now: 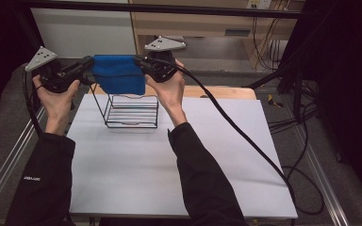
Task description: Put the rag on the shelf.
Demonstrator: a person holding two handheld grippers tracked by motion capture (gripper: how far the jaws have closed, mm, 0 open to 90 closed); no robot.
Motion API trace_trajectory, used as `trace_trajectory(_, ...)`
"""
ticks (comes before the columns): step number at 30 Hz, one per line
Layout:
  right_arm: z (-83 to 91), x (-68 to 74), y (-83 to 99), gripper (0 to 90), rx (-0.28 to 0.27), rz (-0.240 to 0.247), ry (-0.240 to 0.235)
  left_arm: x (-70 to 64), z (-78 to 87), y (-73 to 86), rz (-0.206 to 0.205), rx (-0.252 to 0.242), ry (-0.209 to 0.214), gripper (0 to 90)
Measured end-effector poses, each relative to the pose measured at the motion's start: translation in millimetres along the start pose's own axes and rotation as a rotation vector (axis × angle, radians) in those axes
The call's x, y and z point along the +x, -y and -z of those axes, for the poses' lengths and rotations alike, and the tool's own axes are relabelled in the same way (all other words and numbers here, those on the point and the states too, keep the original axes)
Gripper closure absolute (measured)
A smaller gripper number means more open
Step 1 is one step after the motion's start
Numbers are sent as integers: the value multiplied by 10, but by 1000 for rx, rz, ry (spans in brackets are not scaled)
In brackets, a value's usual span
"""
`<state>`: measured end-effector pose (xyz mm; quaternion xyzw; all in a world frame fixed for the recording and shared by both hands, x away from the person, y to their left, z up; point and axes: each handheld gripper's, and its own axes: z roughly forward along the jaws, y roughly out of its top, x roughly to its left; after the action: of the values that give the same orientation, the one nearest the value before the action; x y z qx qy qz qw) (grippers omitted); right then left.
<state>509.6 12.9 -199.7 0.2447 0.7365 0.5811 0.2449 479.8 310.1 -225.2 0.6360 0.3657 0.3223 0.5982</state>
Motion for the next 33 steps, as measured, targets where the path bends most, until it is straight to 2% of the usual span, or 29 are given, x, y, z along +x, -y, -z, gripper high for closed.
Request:
trace_trajectory(3,7,17,28,858,22,-16,-10,-5,13,16,11,23,9,842)
trace_trajectory(8,44,27,86,858,53,-32,-36,-37,39,72,3,50,17,836)
trace_trajectory(16,55,84,149,857,102,-4,-71,-32,58,206,7,102,21,827)
trace_trajectory(28,6,86,321,855,166,-26,-98,-29,69,331,-5,175,35,820)
trace_trajectory(33,-13,97,345,854,175,-18,-94,-24,127,274,-1,187,31,740)
